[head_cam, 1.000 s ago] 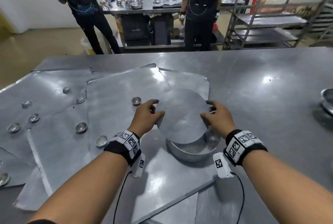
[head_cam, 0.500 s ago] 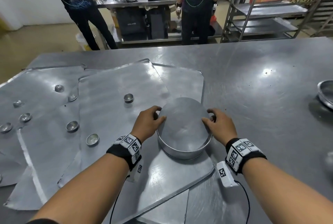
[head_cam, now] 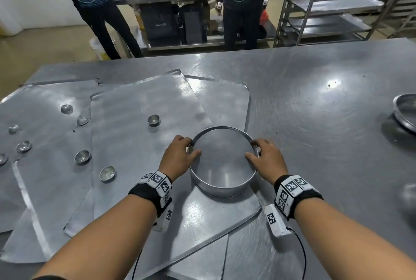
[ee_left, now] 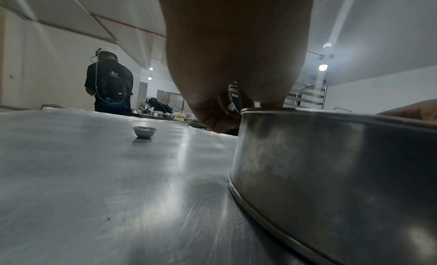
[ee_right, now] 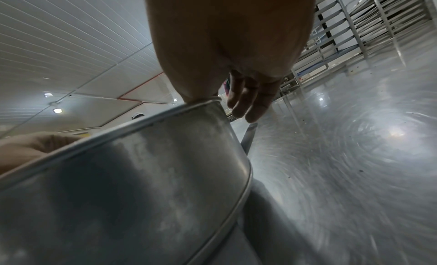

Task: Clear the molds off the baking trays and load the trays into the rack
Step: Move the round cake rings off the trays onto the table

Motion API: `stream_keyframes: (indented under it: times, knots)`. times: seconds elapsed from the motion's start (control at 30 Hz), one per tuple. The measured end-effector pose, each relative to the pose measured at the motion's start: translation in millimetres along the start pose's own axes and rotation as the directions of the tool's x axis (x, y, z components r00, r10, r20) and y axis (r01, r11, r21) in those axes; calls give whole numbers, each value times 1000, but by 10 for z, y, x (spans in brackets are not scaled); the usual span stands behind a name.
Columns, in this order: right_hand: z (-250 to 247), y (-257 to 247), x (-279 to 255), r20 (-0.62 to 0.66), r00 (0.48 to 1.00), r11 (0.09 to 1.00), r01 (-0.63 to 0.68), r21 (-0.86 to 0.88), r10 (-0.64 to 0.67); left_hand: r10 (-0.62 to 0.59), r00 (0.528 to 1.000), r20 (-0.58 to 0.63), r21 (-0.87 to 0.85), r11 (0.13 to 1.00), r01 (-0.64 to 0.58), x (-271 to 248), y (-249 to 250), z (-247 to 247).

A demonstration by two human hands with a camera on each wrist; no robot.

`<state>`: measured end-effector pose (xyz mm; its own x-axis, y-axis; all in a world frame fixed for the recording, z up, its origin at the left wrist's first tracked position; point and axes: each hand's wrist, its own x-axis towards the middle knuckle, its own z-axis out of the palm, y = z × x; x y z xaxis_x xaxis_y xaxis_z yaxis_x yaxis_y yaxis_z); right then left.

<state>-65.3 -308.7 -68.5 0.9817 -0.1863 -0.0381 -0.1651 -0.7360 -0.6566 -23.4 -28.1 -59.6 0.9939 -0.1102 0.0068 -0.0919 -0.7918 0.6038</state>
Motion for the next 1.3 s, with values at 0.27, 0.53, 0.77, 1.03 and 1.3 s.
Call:
stream_keyframes:
  times: [0.27, 0.53, 0.77, 1.03, 1.3]
  knots:
    - [-8, -5, -10, 27, 1000, 997, -9, 80, 7, 10, 1000, 6, -46, 999, -10, -85, 5, 47]
    - [5, -17, -66, 62, 991, 984, -125, 126, 118, -144, 952, 270, -235, 949, 210, -168, 38, -133]
    - [-64, -128, -318, 64, 975, 932, -222, 287, 213, -72, 938, 338, -371, 906, 203, -146, -11, -222]
    - [-211, -122, -672, -35, 953, 876, -263, 403, 302, 120, 943, 309, -383, 924, 8, -130, 104, -225]
    - [-502, 44, -933, -176, 922, 858, -234, 456, 345, 257, 921, 294, -411, 903, -121, -169, 465, 3]
